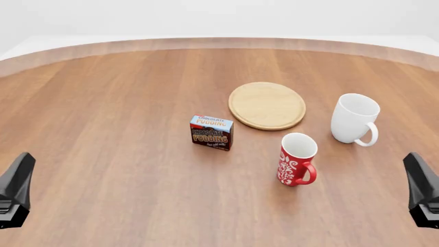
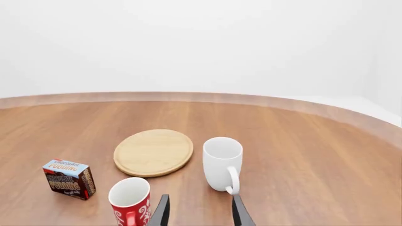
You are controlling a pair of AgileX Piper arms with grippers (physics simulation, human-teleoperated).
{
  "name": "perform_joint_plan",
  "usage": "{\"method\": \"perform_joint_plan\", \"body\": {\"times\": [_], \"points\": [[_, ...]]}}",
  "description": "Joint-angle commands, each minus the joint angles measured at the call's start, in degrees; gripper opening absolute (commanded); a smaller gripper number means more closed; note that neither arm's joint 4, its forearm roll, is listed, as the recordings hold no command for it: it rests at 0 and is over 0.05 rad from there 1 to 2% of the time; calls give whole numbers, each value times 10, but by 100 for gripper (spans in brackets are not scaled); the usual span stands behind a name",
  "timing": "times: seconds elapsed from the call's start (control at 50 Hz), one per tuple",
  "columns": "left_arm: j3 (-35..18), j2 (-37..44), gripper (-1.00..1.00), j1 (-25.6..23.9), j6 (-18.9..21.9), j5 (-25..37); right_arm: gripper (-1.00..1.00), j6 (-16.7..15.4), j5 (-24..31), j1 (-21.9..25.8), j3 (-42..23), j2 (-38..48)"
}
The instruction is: Put the chocolate pudding to the left of the plate.
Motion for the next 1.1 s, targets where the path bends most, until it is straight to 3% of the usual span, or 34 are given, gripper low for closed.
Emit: {"method": "perform_joint_plan", "body": {"times": [0.02, 0.3, 0.36, 0.4, 0.44, 0.54, 0.62, 0.64, 0.72, 0.8, 0.94, 1.1], "points": [[0, 0, 100, 0, 0, 0, 100, -1, -2, -2, -1, 9], [0, 0, 100, 0, 0, 0, 100, 0, -2, -15, -15, 24], [0, 0, 100, 0, 0, 0, 100, 22, 8, -10, -55, 64], [0, 0, 100, 0, 0, 0, 100, -22, 25, 25, -88, 64], [0, 0, 100, 0, 0, 0, 100, -14, 27, 27, -132, 111], [0, 0, 100, 0, 0, 0, 100, -55, 53, 67, -246, 207], [0, 0, 100, 0, 0, 0, 100, -34, 84, 87, -325, 272], [0, 0, 100, 0, 0, 0, 100, -57, 88, 96, -345, 285], [0, 0, 100, 0, 0, 0, 100, -96, 105, 124, -407, 341], [0, 0, 100, 0, 0, 0, 100, -170, 99, 171, -441, 389], [0, 0, 100, 0, 0, 0, 100, -240, 91, 209, -493, 489], [0, 0, 100, 0, 0, 0, 100, -289, 126, 225, -563, 572]]}}
